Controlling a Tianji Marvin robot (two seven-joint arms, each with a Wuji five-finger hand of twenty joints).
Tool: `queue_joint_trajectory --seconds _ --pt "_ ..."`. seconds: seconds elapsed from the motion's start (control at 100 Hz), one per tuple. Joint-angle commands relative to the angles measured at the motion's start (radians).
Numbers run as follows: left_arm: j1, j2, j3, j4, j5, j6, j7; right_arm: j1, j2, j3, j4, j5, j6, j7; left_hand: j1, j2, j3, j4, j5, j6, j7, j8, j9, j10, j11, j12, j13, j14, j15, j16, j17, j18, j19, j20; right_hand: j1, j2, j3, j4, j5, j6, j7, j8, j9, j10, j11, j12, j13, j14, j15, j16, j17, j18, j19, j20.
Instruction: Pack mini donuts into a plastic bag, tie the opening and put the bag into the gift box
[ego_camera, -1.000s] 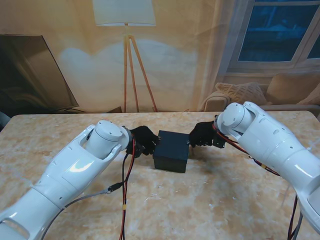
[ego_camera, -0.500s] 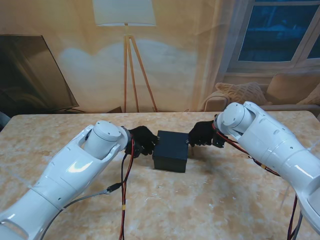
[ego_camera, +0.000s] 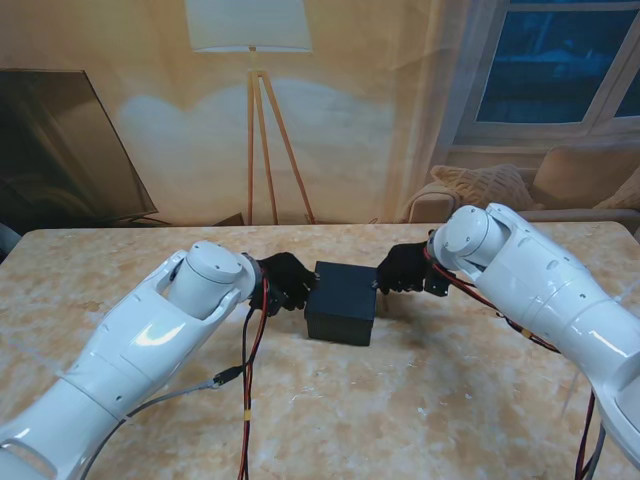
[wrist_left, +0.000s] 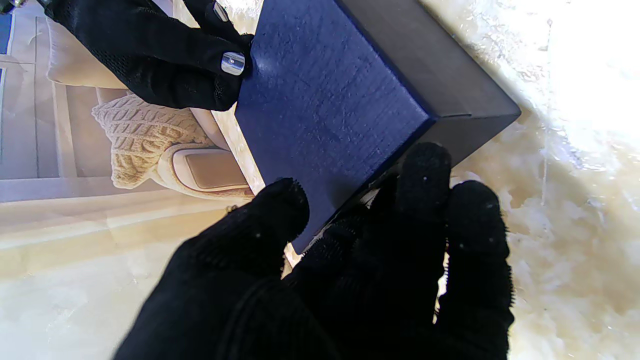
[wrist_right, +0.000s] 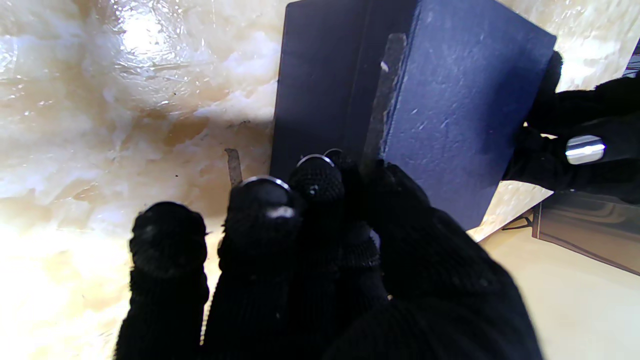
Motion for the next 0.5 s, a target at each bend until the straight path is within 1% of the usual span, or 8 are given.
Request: queue_joint_trajectory --seconds 0.0,0.25,0.49 --pt "0.005 -0.019 0.006 -0.016 -0.012 -0.004 -0.023 -0.013 -0.017 0.002 -0.026 0.003 0.000 0.014 -0.008 0.023 -0.012 0.024 0.027 -0.201 0.031 0.013 0.003 -0.091 -0.011 -0.018 0.020 0.007 0.028 0.018 0.010 -0.016 0.040 0.029 0.017 0.014 -0.001 -0.005 0.007 -0.162 -0.020 0.003 0.003 -0.020 0.042 0.002 0.008 -0.062 -0.010 -0.018 0.010 0.003 0.048 -0.010" --pt "0.018 -0.024 0.001 -0.014 -0.020 -0.014 -0.009 -0.018 -0.017 0.004 -0.027 0.002 0.007 0.012 -0.008 0.022 -0.010 0.024 0.037 -0.226 0.040 0.020 -0.004 -0.100 -0.016 -0.022 0.019 0.017 0.049 0.033 0.017 -0.029 0.081 0.060 0.015 0.013 0.000 -0.004 0.005 -0.161 -0.021 -0.001 0.002 -0.022 0.041 0.001 0.007 -0.064 -0.011 -0.018 0.010 0.002 0.047 -0.010" --pt "0.029 -0.028 -0.003 -0.014 -0.024 -0.019 0.004 -0.020 -0.019 0.005 -0.023 0.005 0.008 0.010 -0.009 0.022 -0.010 0.024 0.038 -0.229 0.042 0.027 -0.013 -0.106 -0.020 -0.022 0.009 0.020 0.032 0.027 0.009 -0.020 0.061 0.056 0.014 0.015 0.000 -0.004 -0.002 -0.160 -0.027 -0.008 -0.001 -0.022 0.040 0.001 0.003 -0.062 -0.013 -0.019 0.007 0.000 0.046 -0.010"
